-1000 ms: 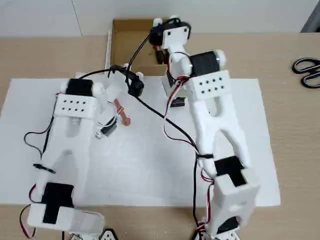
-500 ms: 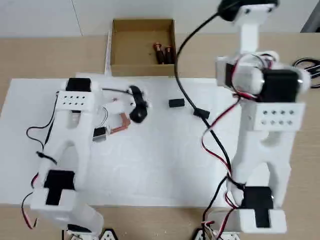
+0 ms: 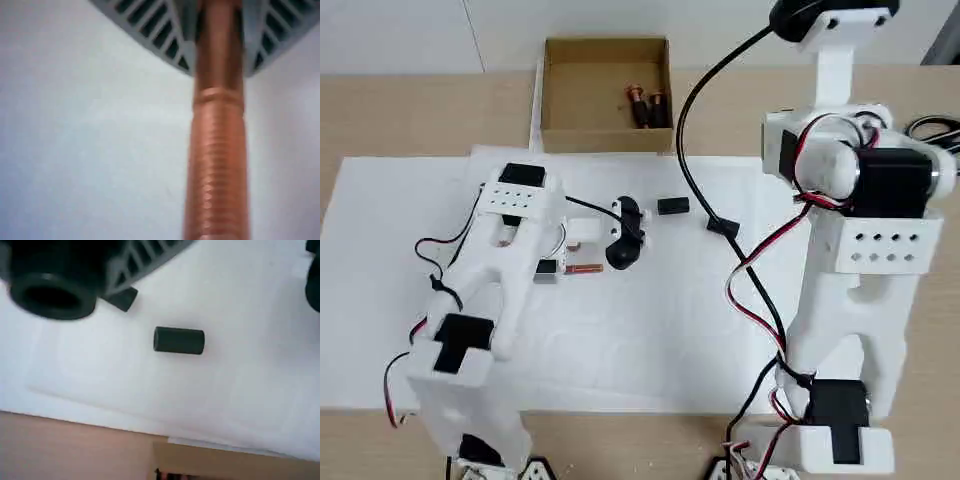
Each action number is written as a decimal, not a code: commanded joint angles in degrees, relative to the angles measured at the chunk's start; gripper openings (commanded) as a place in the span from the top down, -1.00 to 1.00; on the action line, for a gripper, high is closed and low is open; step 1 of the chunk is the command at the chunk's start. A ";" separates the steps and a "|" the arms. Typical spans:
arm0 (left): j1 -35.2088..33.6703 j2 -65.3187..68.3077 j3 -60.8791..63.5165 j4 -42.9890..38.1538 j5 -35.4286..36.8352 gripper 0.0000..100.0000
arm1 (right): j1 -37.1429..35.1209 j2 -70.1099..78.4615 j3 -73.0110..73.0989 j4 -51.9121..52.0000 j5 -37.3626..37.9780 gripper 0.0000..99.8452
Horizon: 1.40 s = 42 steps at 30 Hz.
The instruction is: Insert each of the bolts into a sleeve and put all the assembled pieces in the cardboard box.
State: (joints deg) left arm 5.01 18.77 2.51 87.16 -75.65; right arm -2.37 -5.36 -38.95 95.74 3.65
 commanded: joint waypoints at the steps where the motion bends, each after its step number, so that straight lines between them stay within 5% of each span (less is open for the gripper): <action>1: 0.44 1.41 -5.58 -0.53 -8.88 0.99 | 0.40 -2.77 -0.18 0.31 0.88 0.99; 12: 0.44 9.49 -13.49 0.00 -1.76 0.90 | 0.40 -2.77 -0.18 0.31 0.88 0.99; 16: 0.44 10.73 -17.80 2.81 2.81 0.70 | 0.40 -2.77 -0.18 0.31 0.88 0.99; 24: 0.44 10.37 -25.54 12.48 3.96 0.72 | 0.40 -2.77 -0.18 0.31 0.88 0.99; 31: 0.26 10.29 -34.51 13.19 20.84 0.72 | 0.40 -2.59 -0.18 0.22 0.88 0.99; 38: 0.09 4.57 -43.74 13.19 47.82 0.72 | 0.40 -2.68 -0.18 0.22 0.88 0.99; 42: 0.44 -5.80 -43.74 13.19 50.20 0.72 | 0.48 -2.77 -0.26 0.22 0.88 0.99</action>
State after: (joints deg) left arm 5.19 22.64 -38.73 99.38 -27.74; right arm -2.37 -5.36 -38.95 95.74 3.65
